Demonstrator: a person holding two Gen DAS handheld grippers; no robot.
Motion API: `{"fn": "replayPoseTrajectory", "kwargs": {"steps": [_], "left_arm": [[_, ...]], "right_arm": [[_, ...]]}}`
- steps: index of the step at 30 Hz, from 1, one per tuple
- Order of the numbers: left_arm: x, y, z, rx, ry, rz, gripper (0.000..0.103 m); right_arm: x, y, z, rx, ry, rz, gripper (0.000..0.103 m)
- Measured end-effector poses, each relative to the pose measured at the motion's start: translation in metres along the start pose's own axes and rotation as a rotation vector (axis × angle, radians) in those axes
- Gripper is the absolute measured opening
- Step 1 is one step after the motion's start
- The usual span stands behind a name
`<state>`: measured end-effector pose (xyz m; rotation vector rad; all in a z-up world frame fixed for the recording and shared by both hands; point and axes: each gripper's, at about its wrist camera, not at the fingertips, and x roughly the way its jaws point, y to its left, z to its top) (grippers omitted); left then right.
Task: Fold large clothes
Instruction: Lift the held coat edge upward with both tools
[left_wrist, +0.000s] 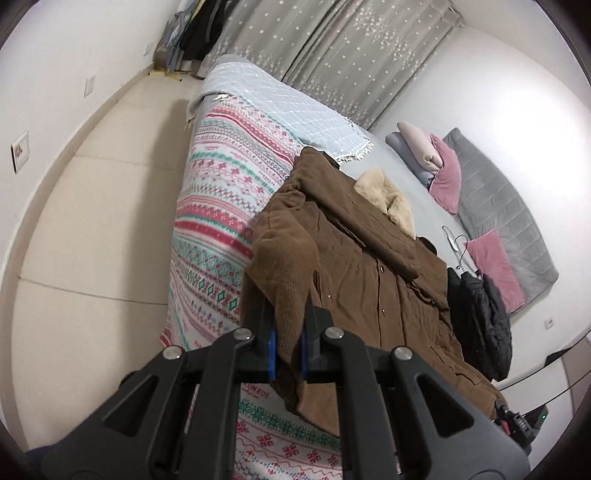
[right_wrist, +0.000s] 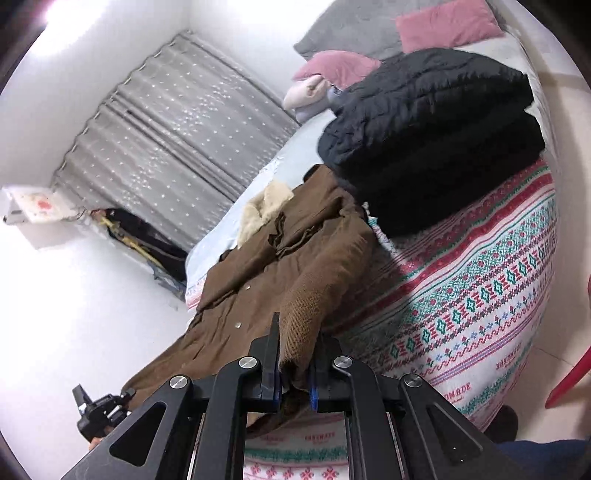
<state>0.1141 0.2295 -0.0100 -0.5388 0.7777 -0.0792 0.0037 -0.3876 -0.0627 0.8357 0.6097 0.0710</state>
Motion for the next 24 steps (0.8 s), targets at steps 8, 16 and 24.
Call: {"fn": "replayPoseTrajectory", "kwargs": {"steps": [8,16,24], "left_arm": [[0.001,-0.007,0.031,-0.068,-0.029,-0.04,0.011],[0.03,-0.029,0.088,-0.093,0.0,-0.071,0.011],[0.086,-0.077,0.157,-0.077,0.011,-0.043,0.011]], "right_arm": [[0.004,0.022,0.03,-0.004,-0.036,0.088,0.01],[0.037,0.039,0.076,0.017,-0.055,0.116,0.01],[0.079,0.055,0.13,0.075,-0.105,0.137,0.01]]}}
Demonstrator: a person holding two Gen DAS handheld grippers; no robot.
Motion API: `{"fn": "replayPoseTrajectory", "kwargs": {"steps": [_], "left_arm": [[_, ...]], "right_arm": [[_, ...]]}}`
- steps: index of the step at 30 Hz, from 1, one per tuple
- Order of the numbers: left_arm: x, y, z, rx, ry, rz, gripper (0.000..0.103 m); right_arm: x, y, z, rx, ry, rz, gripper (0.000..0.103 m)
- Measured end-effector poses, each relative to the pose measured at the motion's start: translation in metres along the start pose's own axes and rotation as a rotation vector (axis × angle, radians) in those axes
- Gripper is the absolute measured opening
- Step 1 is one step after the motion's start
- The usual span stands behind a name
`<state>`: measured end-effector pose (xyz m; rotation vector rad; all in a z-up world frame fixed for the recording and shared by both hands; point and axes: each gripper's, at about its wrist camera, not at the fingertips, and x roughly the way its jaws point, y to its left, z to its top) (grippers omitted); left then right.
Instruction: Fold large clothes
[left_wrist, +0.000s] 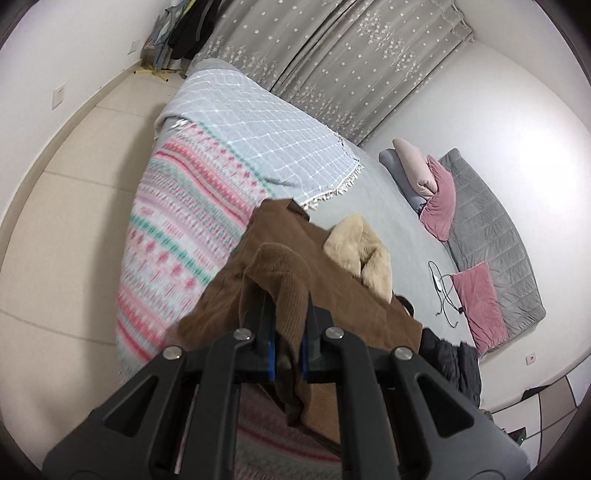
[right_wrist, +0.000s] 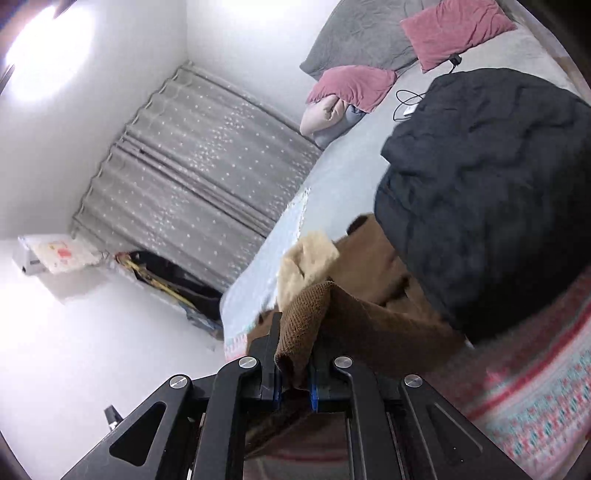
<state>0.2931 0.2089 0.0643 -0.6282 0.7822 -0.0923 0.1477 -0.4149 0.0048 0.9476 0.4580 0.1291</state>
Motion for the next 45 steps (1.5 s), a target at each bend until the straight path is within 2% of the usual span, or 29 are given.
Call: {"fn": "replayPoseTrajectory", "kwargs": {"steps": [3,7,9,14,19,21,25,28,31,33,34,36,38,40,42,44,45], "left_arm": [[0.028,-0.023,0.035,0.001,0.009,0.014,0.011],[0.08,-0.057,0.086,0.016,0.005,0.074,0.011],[0.11,-0.076,0.11,0.037,0.003,0.119,0.011],[0.217,-0.119,0.161,0.089,0.021,0.247,0.011],[0.311,-0.134,0.173,0.128,0.054,0.338,0.011],[0.343,-0.132,0.173,0.137,0.049,0.357,0.011],[0.405,-0.112,0.173,0.139,0.081,0.408,0.013],[0.438,-0.084,0.171,0.086,0.152,0.389,0.021],[0.441,-0.064,0.176,-0.011,0.184,0.277,0.03],[0.425,-0.053,0.183,-0.122,0.143,0.176,0.032],[0.41,-0.051,0.189,-0.175,0.088,0.131,0.039],[0.377,-0.055,0.2,-0.19,-0.053,0.099,0.072],[0.35,-0.061,0.207,-0.101,-0.138,0.086,0.084],[0.343,-0.058,0.208,-0.028,-0.114,0.112,0.084],[0.346,-0.041,0.203,-0.025,-0.032,0.104,0.084],[0.356,-0.021,0.193,-0.048,0.049,0.112,0.084],[0.359,-0.013,0.189,-0.064,0.07,0.125,0.084]], "right_arm": [[0.028,0.006,0.024,0.019,-0.019,-0.004,0.01],[0.071,0.018,0.066,0.023,-0.05,-0.017,0.01],[0.098,0.025,0.091,0.026,-0.068,-0.051,0.01],[0.194,0.034,0.164,0.052,-0.075,-0.141,0.01],[0.297,0.008,0.213,0.15,-0.009,-0.267,0.01],[0.346,-0.011,0.225,0.164,0.029,-0.366,0.01],[0.401,-0.046,0.23,0.186,0.046,-0.434,0.01],[0.431,-0.066,0.221,0.161,0.058,-0.478,0.01],[0.455,-0.088,0.208,0.148,0.088,-0.518,0.012],[0.456,-0.098,0.205,0.156,0.089,-0.527,0.012],[0.453,-0.099,0.203,0.163,0.084,-0.525,0.012],[0.446,-0.095,0.207,0.159,0.064,-0.528,0.012],[0.437,-0.081,0.208,0.109,0.053,-0.551,0.014],[0.432,-0.065,0.212,0.026,0.07,-0.559,0.017],[0.425,-0.055,0.218,-0.021,0.111,-0.531,0.023],[0.425,-0.051,0.227,-0.048,0.153,-0.527,0.035],[0.422,-0.05,0.231,-0.064,0.156,-0.558,0.051]]}}
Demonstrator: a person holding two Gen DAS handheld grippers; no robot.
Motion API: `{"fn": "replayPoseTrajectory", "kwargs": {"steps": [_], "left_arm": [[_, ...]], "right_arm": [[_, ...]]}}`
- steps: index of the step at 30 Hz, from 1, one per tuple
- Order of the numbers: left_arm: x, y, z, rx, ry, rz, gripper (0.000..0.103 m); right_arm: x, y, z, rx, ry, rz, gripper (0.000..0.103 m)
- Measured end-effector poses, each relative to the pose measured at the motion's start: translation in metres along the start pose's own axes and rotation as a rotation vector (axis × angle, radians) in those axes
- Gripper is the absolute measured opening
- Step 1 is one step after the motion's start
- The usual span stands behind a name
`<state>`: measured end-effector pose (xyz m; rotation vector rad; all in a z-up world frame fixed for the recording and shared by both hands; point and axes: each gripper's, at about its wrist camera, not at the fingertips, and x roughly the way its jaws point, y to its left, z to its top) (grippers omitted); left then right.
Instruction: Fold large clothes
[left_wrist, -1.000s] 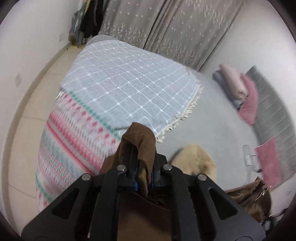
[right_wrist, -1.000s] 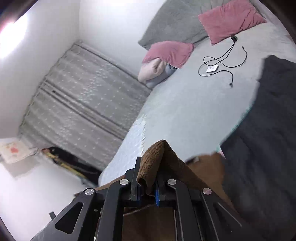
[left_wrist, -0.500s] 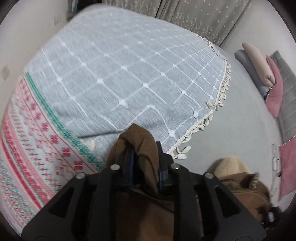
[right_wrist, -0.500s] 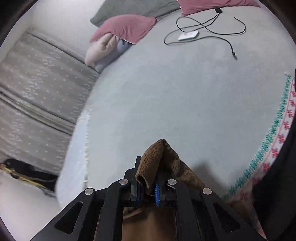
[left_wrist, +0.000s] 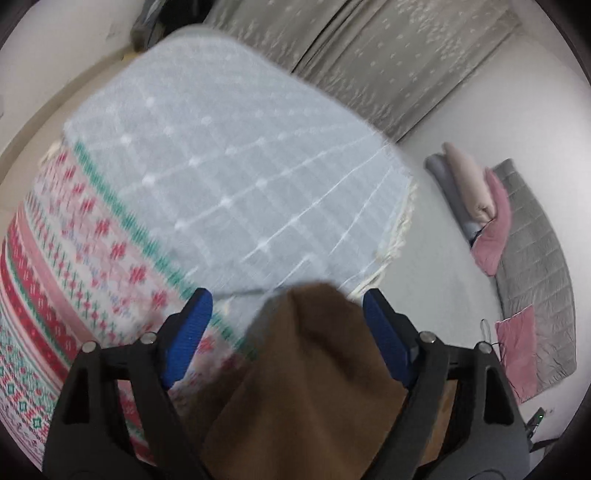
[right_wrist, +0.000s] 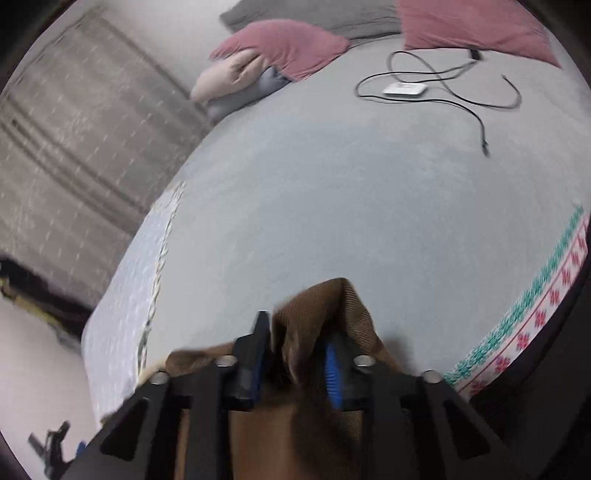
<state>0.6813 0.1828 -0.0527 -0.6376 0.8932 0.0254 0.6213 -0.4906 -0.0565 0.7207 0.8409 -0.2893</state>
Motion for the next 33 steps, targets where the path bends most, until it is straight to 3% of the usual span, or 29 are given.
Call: {"fn": "replayPoseTrajectory", "kwargs": {"steps": [1,4,6,7,9,11,13,14,15,16,19,24,27,29,31,33], "left_arm": [[0.009,0.008,-0.005,-0.021,0.029,0.005,0.084],[0.034,0.014,-0.019,-0.045,0.108,0.003,0.084],[0.044,0.007,-0.029,-0.019,0.125,0.002,0.084],[0.048,0.0,-0.034,0.006,0.131,0.006,0.084],[0.056,-0.015,-0.043,0.082,0.14,0.029,0.084],[0.061,-0.026,-0.055,0.173,0.114,0.08,0.083],[0.069,-0.032,-0.064,0.226,0.12,0.117,0.06],[0.072,-0.035,-0.068,0.254,0.125,0.125,0.037],[0.072,-0.037,-0.071,0.271,0.114,0.149,0.025],[0.071,-0.04,-0.072,0.282,0.105,0.151,0.019],[0.055,-0.05,-0.071,0.334,0.033,0.162,0.011],[0.023,-0.067,-0.056,0.35,-0.118,0.11,0.01],[0.024,-0.071,-0.056,0.349,-0.149,0.145,0.01],[0.041,-0.066,-0.064,0.37,-0.153,0.215,0.01],[0.06,-0.056,-0.076,0.377,-0.112,0.26,0.011],[0.067,-0.047,-0.08,0.357,-0.094,0.245,0.013]], "right_arm": [[-0.01,-0.003,0.003,0.003,-0.034,-0.041,0.059],[-0.035,-0.01,0.007,0.012,-0.167,-0.09,0.071],[-0.032,-0.005,0.003,-0.075,-0.176,-0.107,0.074],[-0.025,-0.003,0.0,-0.106,-0.153,-0.114,0.074],[0.014,0.002,-0.013,-0.214,0.001,-0.101,0.074],[0.042,0.0,-0.03,-0.277,0.057,-0.17,0.074],[0.062,-0.002,-0.045,-0.323,0.069,-0.198,0.073],[0.069,-0.003,-0.051,-0.333,0.084,-0.175,0.069],[0.074,-0.005,-0.056,-0.333,0.093,-0.159,0.045],[0.074,-0.007,-0.056,-0.33,0.089,-0.166,0.029],[0.061,0.003,-0.054,-0.381,0.024,-0.181,0.01],[0.015,0.035,-0.046,-0.447,-0.179,-0.22,0.007],[0.006,0.049,-0.044,-0.476,-0.269,-0.277,0.007],[0.011,0.058,-0.048,-0.481,-0.314,-0.31,0.007],[0.033,0.063,-0.052,-0.478,-0.305,-0.348,0.007],[0.078,0.052,-0.066,-0.506,-0.197,-0.426,0.008]]}}
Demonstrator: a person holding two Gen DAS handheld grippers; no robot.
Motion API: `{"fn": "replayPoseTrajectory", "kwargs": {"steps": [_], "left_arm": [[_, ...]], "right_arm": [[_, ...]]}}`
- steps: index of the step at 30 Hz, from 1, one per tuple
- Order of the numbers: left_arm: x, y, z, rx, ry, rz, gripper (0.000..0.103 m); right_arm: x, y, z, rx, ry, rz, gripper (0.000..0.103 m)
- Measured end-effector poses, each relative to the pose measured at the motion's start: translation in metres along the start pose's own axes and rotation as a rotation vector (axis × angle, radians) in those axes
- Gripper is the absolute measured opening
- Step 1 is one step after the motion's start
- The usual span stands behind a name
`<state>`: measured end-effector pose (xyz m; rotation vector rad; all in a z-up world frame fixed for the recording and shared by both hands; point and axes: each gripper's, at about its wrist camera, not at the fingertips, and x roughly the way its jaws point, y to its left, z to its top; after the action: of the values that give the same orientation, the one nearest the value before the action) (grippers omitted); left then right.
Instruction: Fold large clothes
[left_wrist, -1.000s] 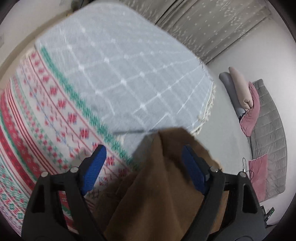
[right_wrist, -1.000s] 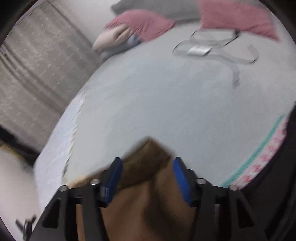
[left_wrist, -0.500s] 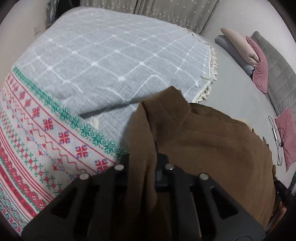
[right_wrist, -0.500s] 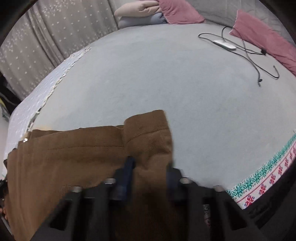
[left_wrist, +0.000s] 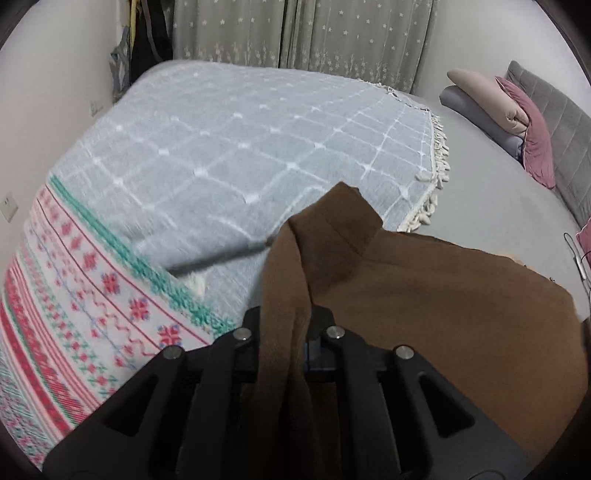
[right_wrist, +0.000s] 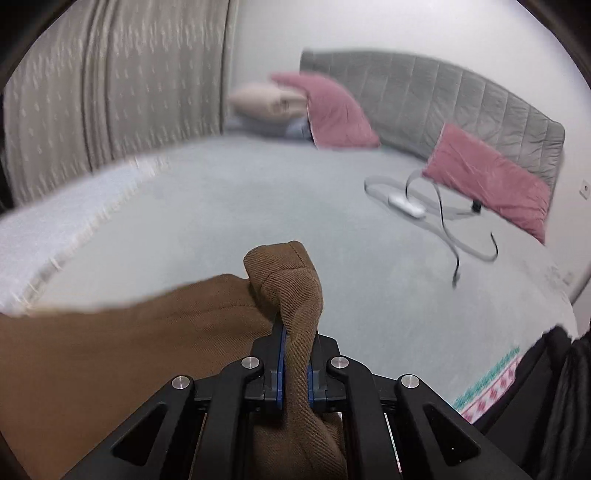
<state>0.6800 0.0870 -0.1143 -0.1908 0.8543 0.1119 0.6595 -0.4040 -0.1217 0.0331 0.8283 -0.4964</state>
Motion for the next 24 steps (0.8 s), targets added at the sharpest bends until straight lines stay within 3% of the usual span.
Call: {"fn": "replayPoseTrajectory", "kwargs": {"steps": [2,3,8,10,12,15,17,21,24], "left_arm": [[-0.002,0.0,0.001,-0.005,-0.014,0.001,0.014],[-0.002,0.0,0.001,-0.004,-0.016,0.004,0.016],[-0.026,0.022,0.003,-0.078,-0.011,-0.01,0.042],[-0.05,0.034,0.009,-0.122,-0.035,-0.066,0.047],[-0.081,0.042,0.014,-0.138,-0.072,-0.096,0.059],[-0.13,0.038,-0.003,-0.056,-0.106,-0.101,0.06],[-0.162,0.023,-0.039,0.055,-0.096,-0.157,0.066],[-0.185,-0.005,-0.112,0.156,-0.016,-0.183,0.069],[-0.181,-0.019,-0.146,0.165,0.01,-0.19,0.069]], "right_arm": [[0.026,0.007,-0.015,-0.003,0.074,-0.015,0.01],[0.025,0.006,-0.016,0.001,0.063,-0.024,0.011],[0.022,0.01,-0.015,-0.034,0.081,-0.067,0.025],[0.012,0.008,-0.011,-0.046,0.086,-0.097,0.048],[-0.02,-0.002,-0.005,-0.014,0.013,-0.055,0.055],[-0.082,-0.024,-0.011,0.092,-0.08,0.047,0.072],[-0.115,-0.024,-0.029,0.133,-0.054,0.213,0.074],[-0.169,0.017,-0.091,-0.01,-0.008,0.425,0.074],[-0.204,0.057,-0.141,-0.113,-0.038,0.505,0.074]]}}
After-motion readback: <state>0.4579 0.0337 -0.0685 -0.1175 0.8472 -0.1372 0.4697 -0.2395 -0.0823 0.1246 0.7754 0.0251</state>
